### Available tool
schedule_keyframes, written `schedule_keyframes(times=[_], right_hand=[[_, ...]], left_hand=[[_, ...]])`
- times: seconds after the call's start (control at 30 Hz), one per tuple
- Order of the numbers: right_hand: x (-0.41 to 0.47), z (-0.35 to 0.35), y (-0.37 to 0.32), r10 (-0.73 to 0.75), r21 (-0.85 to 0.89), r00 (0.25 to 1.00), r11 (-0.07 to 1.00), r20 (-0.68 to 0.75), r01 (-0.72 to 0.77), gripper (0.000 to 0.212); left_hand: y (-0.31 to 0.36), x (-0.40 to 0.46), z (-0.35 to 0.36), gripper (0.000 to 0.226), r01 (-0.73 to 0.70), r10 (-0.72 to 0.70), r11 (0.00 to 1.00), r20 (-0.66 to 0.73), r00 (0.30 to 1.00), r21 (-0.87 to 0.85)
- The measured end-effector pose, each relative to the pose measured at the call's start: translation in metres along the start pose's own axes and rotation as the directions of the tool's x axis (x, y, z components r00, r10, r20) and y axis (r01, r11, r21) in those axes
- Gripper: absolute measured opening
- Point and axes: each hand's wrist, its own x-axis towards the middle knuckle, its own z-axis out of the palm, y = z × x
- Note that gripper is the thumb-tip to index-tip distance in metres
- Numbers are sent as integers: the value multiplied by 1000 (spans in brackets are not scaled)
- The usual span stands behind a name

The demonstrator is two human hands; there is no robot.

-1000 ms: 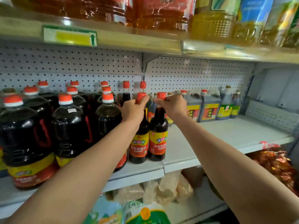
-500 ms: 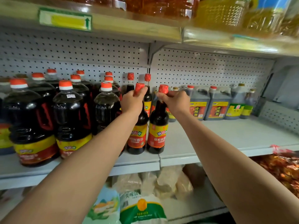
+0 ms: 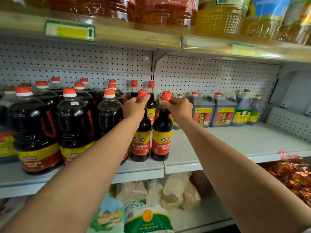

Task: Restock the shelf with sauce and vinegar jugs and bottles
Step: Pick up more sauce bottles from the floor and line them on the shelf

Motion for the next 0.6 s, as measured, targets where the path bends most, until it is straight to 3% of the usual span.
schedule_keyframes(times=[0.2, 0.3, 0.47, 0.6], right_hand=[[-8, -2, -7, -45, -49, 999, 998, 21, 46, 40], [-13, -4, -8, -56, -74, 997, 995, 48, 60, 42], [-38, -1, 20, 24, 96, 996, 995, 87, -32, 66], [-69, 11, 57, 5, 245, 989, 969, 149, -42, 76]], left_hand=[[9, -4, -4, 36, 10, -12, 998, 28, 1000, 61], [9, -10, -7, 55, -19, 15, 996, 40, 999, 87], [-22, -50, -10, 90, -120, 117, 983, 30, 993, 139], [-68, -105, -10, 82, -215, 223, 972, -75, 972, 99]])
